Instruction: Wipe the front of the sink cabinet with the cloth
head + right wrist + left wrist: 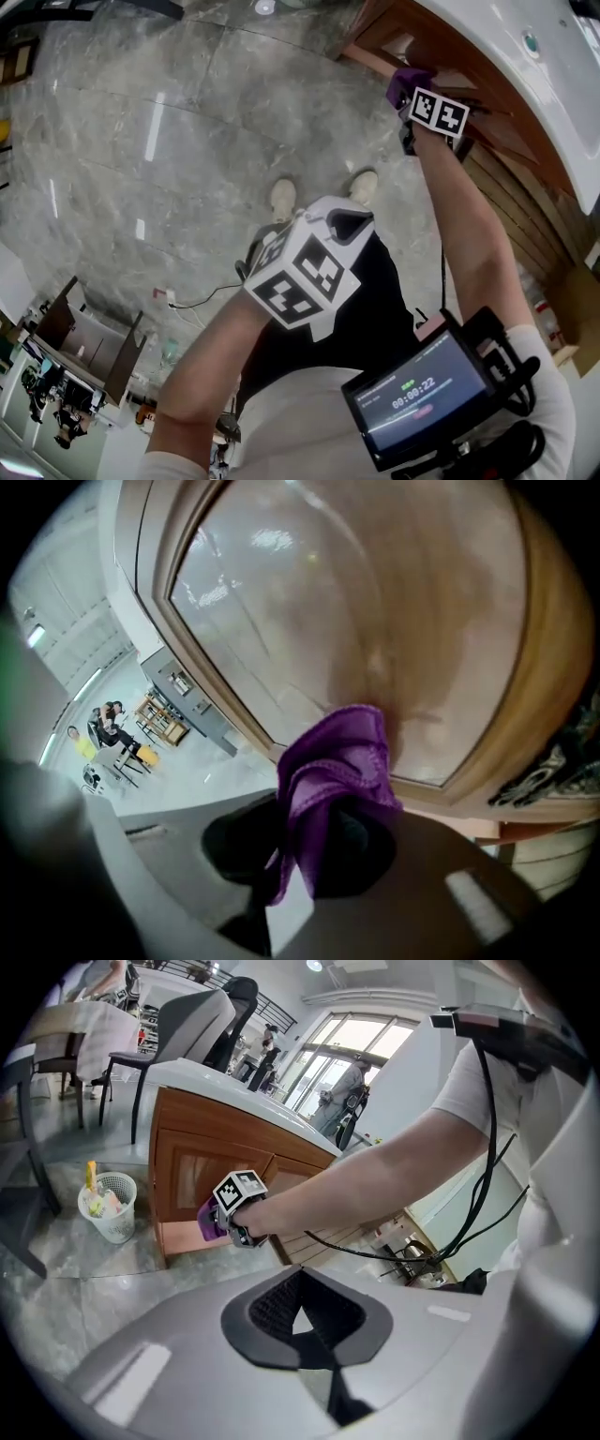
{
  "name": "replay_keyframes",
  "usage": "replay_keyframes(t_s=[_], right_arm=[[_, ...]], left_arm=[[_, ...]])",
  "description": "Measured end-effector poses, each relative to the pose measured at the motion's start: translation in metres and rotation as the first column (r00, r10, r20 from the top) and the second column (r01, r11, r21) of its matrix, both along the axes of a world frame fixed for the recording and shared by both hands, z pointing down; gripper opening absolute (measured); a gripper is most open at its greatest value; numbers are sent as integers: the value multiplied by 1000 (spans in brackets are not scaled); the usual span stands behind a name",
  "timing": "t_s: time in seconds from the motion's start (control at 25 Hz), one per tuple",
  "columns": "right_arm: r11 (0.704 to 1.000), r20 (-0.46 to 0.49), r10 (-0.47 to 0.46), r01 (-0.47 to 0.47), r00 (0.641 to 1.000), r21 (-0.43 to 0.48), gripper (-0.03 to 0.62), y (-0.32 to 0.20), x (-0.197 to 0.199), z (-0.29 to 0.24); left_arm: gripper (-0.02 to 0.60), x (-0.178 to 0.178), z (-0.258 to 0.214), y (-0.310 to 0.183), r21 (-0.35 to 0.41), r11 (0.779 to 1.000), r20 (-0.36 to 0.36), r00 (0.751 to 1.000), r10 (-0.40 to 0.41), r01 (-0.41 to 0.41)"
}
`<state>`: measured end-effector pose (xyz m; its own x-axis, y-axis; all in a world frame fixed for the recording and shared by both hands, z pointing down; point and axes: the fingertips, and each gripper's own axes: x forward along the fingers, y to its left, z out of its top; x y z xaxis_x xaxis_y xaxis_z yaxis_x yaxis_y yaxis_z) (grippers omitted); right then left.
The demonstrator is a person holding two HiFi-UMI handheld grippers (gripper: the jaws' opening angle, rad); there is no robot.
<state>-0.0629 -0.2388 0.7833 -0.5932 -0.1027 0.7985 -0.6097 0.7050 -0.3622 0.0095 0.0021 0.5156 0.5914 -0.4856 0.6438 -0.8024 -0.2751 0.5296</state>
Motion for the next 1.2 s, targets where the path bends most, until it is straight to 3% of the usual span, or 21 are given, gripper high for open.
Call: replay_keyframes(t_s=[0.6,1.2], right_arm=[[992,19,-126,126,992,22,81,41,-104,-1],[971,49,-236,234,970,47,81,83,-166,-14]], left_arm=[[6,-57,9,50,-11,992,0,992,-124,124],[8,-88,8,92,-4,978,-5,978,-211,211]])
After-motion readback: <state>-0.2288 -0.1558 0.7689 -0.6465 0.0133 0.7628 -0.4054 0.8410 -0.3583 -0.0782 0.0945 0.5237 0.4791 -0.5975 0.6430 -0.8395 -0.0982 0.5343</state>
